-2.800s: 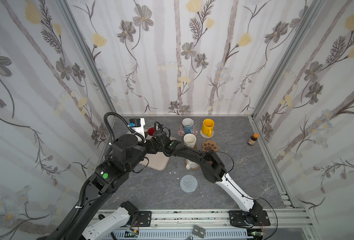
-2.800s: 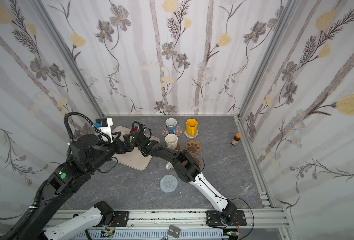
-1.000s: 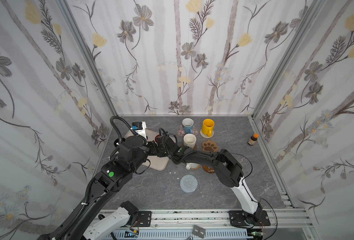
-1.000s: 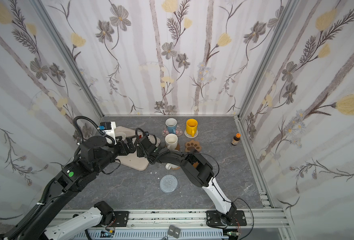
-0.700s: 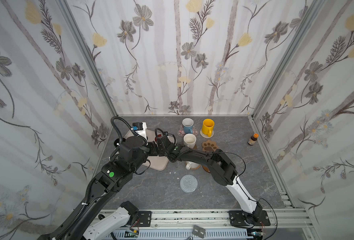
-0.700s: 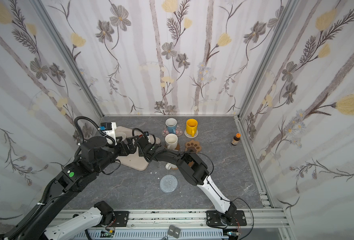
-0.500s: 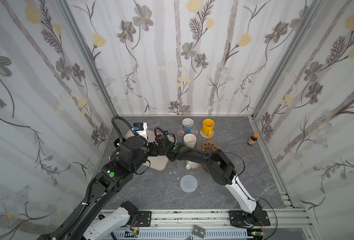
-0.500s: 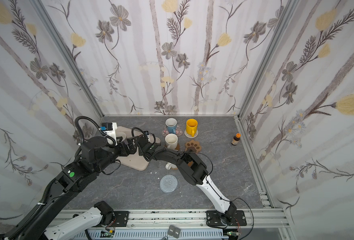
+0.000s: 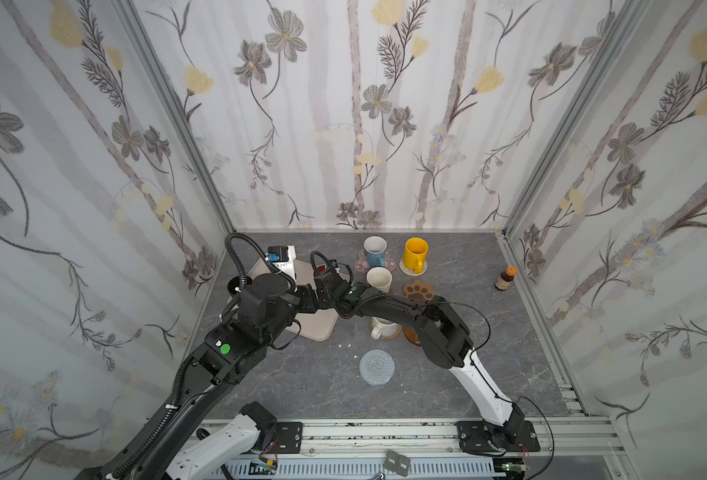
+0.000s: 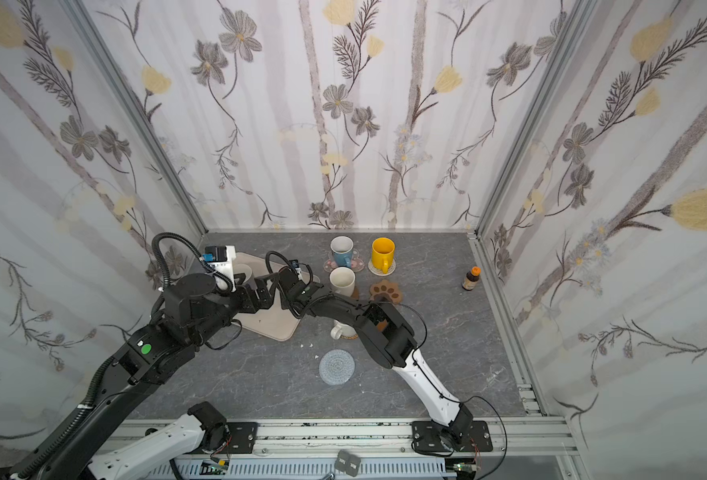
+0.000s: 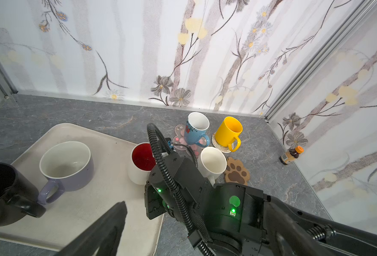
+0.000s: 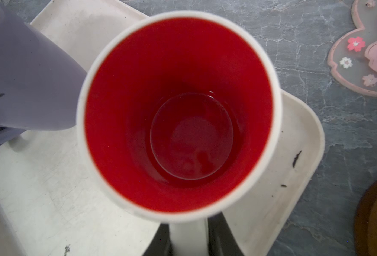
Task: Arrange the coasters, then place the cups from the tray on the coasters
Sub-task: 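Lift the red-lined mug off the tray with the right gripper, then carry the red-lined mug over the cork coaster while the left gripper moves to the tray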
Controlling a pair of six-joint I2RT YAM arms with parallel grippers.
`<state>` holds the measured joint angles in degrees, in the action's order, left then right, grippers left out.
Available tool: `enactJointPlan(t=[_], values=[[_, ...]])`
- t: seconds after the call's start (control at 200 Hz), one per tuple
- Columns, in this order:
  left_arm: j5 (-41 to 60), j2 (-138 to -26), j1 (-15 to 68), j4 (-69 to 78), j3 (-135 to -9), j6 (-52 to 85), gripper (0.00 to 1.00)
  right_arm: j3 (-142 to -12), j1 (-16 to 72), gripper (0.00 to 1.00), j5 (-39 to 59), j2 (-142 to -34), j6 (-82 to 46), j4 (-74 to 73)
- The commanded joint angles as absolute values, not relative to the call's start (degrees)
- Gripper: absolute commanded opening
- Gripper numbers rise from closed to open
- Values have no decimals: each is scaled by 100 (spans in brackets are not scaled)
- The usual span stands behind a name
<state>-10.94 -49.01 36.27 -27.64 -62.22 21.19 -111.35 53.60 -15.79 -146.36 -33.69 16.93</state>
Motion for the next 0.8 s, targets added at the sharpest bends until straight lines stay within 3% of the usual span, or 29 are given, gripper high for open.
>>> enactJointPlan(t=[0.0, 0.075, 0.365, 0.794], values=[[-1173, -4900, 3621, -2619, -6229, 2101, 100, -11229, 5353, 12, -1495, -14638, -3152, 1638], [-1186, -4902, 3624, -2619, -6231, 2079, 100, -11250, 5366, 6, -1507, -14617, -2987, 1659], [-1384, -4740, 3590, -2636, -6374, 2057, 100, -11196, 5379, 0, -1379, -14344, -2491, 1568], [-1590, -4772, 3510, -2760, -6530, 2063, 100, -10057, 5413, 0, -1090, -12975, -1920, 878]])
